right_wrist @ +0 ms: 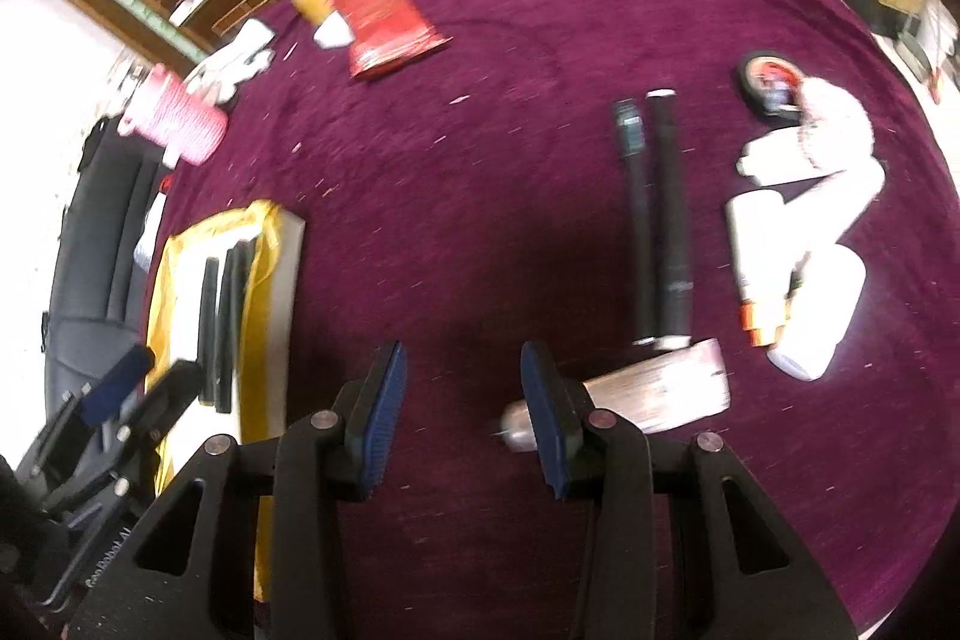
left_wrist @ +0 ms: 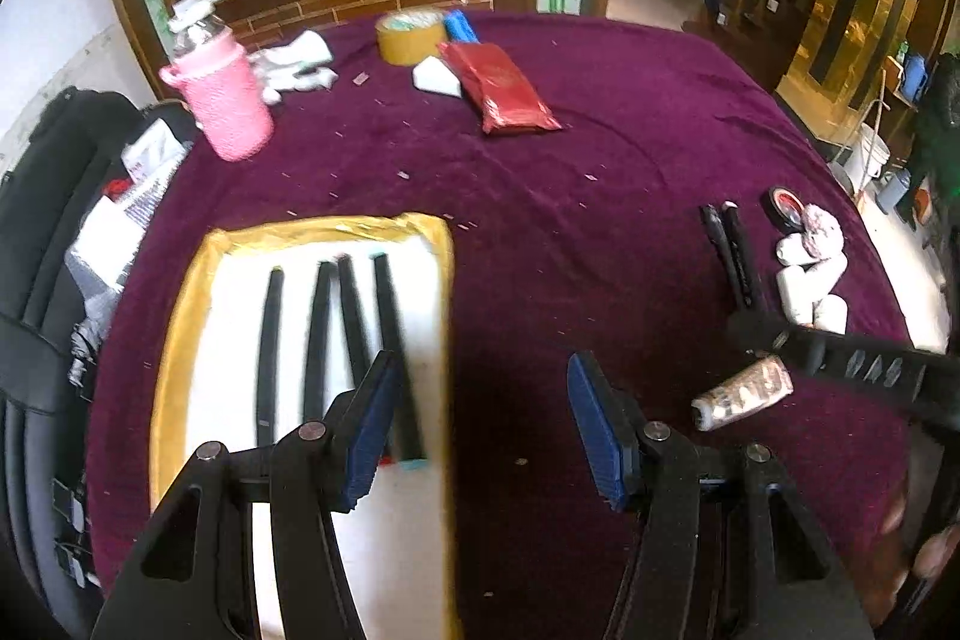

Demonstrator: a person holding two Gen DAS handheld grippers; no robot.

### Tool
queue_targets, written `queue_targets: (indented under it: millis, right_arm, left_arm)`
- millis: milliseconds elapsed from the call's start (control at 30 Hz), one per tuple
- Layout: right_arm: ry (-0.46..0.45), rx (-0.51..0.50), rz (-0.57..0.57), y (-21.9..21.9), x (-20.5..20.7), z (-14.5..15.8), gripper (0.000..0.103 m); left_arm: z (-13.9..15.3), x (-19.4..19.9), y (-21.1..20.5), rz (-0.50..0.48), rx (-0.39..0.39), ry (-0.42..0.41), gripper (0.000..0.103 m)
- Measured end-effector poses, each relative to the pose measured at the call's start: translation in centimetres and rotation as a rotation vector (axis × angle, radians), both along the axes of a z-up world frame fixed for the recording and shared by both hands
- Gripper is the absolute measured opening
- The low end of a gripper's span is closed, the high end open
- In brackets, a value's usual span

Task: Organize objects
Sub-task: 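Withdraw both tools from the tray toward the thin black pens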

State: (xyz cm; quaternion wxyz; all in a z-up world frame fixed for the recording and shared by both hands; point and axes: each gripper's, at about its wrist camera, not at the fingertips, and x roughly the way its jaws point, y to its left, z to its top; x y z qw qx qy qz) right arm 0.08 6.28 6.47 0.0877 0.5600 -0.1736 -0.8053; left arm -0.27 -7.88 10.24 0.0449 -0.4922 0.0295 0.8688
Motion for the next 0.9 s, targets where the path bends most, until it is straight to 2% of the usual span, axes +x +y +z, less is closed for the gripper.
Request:
queue_targets:
  millis: [233, 400, 567, 767, 900]
  right_arm:
    - [0.034, 0.022, -0.157, 9.8, 0.6, 0.4, 0.038]
    - [-0.005, 0.029, -0.264, 16.1, 2.3, -1.2, 0.038]
    - [-0.037, 0.009, -0.291, 18.3, 2.9, -2.6, 0.038]
    - [-0.022, 0.006, -0.271, 18.6, 2.8, -2.9, 0.038]
    - [-0.043, 0.002, -0.263, 18.7, 3.0, -3.8, 0.038]
  left_arm:
    - [-1.7, -0.5, 3.6, -0.035, 0.026, -0.064, 0.051]
    - [-3.2, -0.4, 7.3, -0.116, 0.038, -0.114, 0.051]
    - [-4.4, -1.7, 10.0, -0.15, 0.131, -0.198, 0.051]
    - [-5.8, -6.3, 12.8, -0.159, 0.118, -0.162, 0.051]
    - [-7.1, -9.2, 14.7, -0.174, 0.128, -0.175, 0.051]
